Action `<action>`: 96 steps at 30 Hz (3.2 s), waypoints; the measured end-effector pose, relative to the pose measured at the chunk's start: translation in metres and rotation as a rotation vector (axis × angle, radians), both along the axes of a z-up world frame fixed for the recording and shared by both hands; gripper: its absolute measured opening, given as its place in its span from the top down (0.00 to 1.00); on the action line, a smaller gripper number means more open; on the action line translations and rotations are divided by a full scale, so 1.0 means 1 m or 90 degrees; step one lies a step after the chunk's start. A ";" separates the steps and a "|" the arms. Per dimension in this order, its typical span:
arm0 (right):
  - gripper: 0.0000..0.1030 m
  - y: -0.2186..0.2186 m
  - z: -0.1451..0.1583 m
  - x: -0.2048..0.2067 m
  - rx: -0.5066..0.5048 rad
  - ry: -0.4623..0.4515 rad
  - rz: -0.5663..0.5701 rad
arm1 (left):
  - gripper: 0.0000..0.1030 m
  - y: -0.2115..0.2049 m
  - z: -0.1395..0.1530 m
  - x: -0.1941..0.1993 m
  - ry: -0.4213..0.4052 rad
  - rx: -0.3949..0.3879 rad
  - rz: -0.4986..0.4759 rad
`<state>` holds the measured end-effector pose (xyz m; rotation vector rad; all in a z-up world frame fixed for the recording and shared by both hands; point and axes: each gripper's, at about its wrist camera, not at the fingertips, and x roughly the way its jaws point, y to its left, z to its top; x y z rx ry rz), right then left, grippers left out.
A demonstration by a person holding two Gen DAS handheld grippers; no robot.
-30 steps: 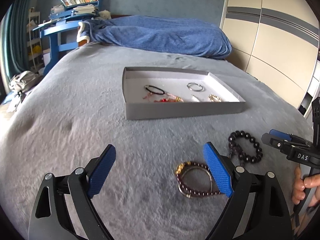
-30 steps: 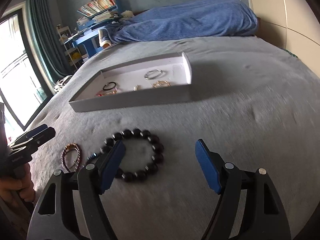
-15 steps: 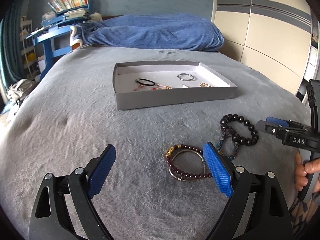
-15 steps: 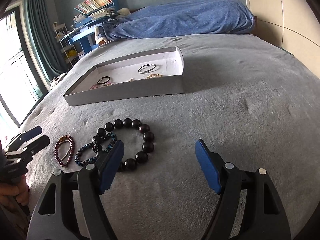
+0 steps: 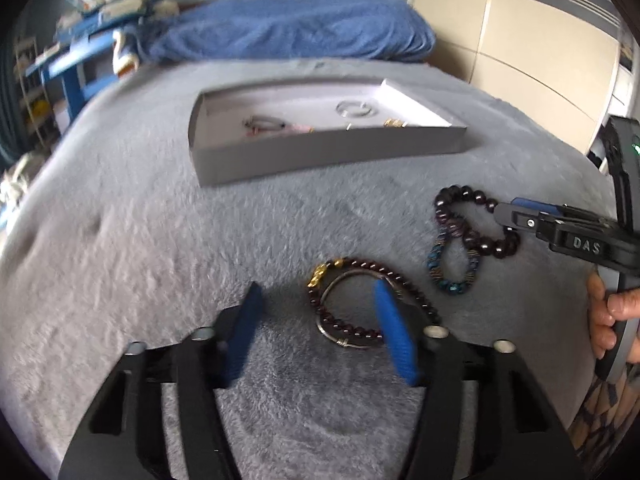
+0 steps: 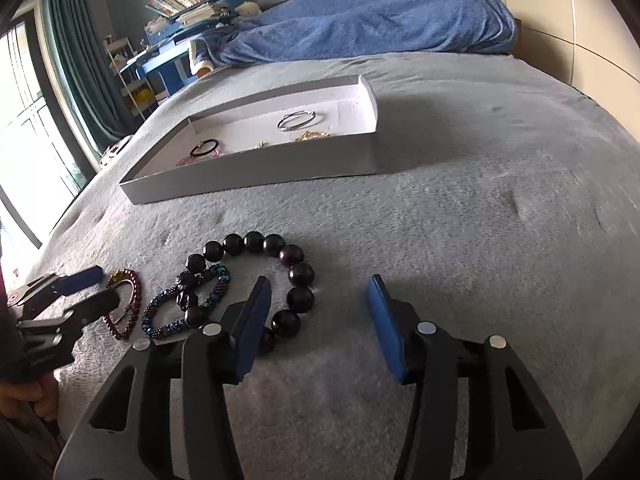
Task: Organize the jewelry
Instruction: 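Move both open tools back over the black bead and garnet bracelets, then grasp the garnet bead bracelet with the left tool while the right tool grasps the black bead bracelet, then carry the garnet and black bead bracelets over the tray with both tools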
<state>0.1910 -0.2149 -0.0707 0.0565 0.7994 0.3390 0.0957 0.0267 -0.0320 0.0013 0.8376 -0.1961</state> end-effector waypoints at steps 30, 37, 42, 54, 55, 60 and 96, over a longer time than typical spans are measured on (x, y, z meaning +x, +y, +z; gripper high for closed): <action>0.86 0.003 0.003 -0.003 0.005 -0.025 0.008 | 0.93 0.010 0.023 -0.015 -0.098 -0.079 -0.011; 0.86 -0.003 0.012 -0.008 0.032 -0.048 0.001 | 0.93 0.011 0.036 -0.014 -0.116 -0.084 -0.011; 0.86 0.001 0.034 -0.018 0.039 -0.096 0.021 | 0.93 0.007 0.048 -0.012 -0.129 -0.072 -0.014; 0.86 0.006 0.066 -0.020 0.025 -0.126 0.046 | 0.93 0.001 0.073 -0.001 -0.153 -0.052 -0.026; 0.86 0.006 0.069 -0.020 0.024 -0.130 0.046 | 0.93 0.000 0.075 0.000 -0.159 -0.046 -0.025; 0.86 0.009 0.081 -0.015 0.019 -0.142 0.049 | 0.93 -0.003 0.083 0.006 -0.171 -0.038 -0.019; 0.86 0.097 0.134 0.119 0.028 -0.142 0.110 | 0.93 0.005 0.118 0.176 -0.152 -0.073 0.014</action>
